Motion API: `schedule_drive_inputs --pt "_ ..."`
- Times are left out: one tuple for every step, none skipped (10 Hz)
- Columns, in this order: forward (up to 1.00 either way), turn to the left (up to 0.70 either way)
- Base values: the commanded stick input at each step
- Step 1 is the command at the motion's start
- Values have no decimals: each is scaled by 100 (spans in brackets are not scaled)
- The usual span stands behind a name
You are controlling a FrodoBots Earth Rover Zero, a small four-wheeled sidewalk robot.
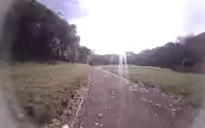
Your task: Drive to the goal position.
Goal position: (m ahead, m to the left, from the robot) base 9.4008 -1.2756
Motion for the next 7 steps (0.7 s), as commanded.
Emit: schedule_drive_inputs --pt "85 0" --pt "85 0" --pt "85 0" --pt "85 0" --pt "85 0" --pt "85 0" --pt "85 0"
